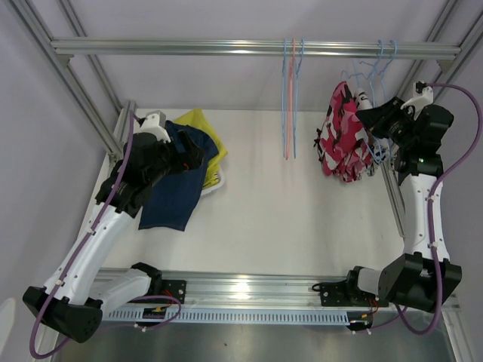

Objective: Remove the trousers from the hanger
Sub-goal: Pick up the hanger from the clothesline.

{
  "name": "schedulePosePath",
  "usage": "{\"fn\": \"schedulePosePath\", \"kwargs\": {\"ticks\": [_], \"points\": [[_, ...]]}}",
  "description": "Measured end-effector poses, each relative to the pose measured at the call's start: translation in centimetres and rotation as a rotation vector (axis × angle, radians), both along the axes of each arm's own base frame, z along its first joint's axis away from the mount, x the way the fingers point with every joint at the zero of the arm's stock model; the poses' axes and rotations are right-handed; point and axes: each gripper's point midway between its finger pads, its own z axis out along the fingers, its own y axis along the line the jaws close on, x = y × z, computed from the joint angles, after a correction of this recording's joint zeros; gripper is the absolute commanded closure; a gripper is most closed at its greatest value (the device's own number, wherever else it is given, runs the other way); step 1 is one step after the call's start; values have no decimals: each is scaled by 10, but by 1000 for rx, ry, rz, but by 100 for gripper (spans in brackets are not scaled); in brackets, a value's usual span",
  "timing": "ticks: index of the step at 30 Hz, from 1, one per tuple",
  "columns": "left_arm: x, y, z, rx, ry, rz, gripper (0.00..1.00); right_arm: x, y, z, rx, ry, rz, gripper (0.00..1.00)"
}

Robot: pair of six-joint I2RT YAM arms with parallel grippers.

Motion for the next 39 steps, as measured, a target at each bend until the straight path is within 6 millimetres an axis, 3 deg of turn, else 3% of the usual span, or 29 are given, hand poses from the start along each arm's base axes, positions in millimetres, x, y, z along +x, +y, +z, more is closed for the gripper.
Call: {"fn": "schedulePosePath", "kwargs": {"ticks": [10,13,14,39], "points": [[0,-1,-1,-1,3,-4,1,-6,11,14,84,-82,87,76],[0,-1,-1,-1,3,-6,1,-9,13,19,106,-104,103,85],[0,-1,-1,-2,3,-7,1,-9,13,20,115,-105,108,100],[-1,-4,-1,-7,6,-21,0,-14,19,32,238,-141,132,100]]}}
